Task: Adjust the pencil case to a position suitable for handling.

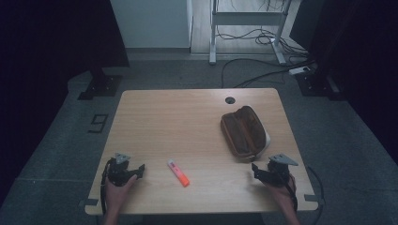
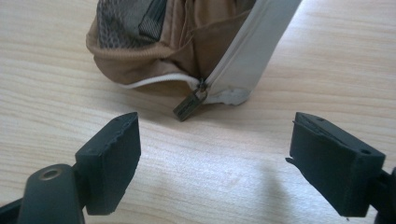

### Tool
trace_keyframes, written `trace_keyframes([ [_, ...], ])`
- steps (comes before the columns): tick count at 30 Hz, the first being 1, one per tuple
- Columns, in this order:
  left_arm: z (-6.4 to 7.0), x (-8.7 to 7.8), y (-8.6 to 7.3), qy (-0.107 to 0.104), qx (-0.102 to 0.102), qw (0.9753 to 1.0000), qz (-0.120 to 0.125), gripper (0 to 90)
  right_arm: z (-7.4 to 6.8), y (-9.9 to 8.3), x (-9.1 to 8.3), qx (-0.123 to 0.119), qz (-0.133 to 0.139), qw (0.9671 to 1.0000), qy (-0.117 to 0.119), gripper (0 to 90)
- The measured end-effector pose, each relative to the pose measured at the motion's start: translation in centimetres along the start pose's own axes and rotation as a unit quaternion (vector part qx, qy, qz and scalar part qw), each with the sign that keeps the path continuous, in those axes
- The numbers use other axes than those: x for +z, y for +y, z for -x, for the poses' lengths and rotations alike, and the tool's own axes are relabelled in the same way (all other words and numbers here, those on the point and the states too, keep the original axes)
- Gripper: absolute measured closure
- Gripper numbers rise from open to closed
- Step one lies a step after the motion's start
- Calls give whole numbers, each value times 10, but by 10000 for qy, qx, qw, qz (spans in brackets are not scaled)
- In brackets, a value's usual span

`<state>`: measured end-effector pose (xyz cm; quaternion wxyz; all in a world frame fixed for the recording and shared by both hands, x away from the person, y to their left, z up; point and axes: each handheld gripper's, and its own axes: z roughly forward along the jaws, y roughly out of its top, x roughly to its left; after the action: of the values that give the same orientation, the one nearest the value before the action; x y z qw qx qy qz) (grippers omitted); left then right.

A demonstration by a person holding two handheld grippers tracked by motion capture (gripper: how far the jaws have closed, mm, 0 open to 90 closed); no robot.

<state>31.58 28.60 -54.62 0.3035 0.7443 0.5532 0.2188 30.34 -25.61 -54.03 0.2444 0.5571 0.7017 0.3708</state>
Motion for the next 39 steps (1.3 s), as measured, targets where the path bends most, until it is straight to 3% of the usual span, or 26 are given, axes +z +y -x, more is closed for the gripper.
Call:
trace_keyframes([
  [20, 0, 0, 0, 2, 1, 10000, 7, 182, 17, 19, -20, 258, 552, 9981, -35, 183],
  [39, 0, 0, 0, 3, 4, 10000, 6, 182, 20, 44, -20, 232, 733, 9970, -37, 177],
])
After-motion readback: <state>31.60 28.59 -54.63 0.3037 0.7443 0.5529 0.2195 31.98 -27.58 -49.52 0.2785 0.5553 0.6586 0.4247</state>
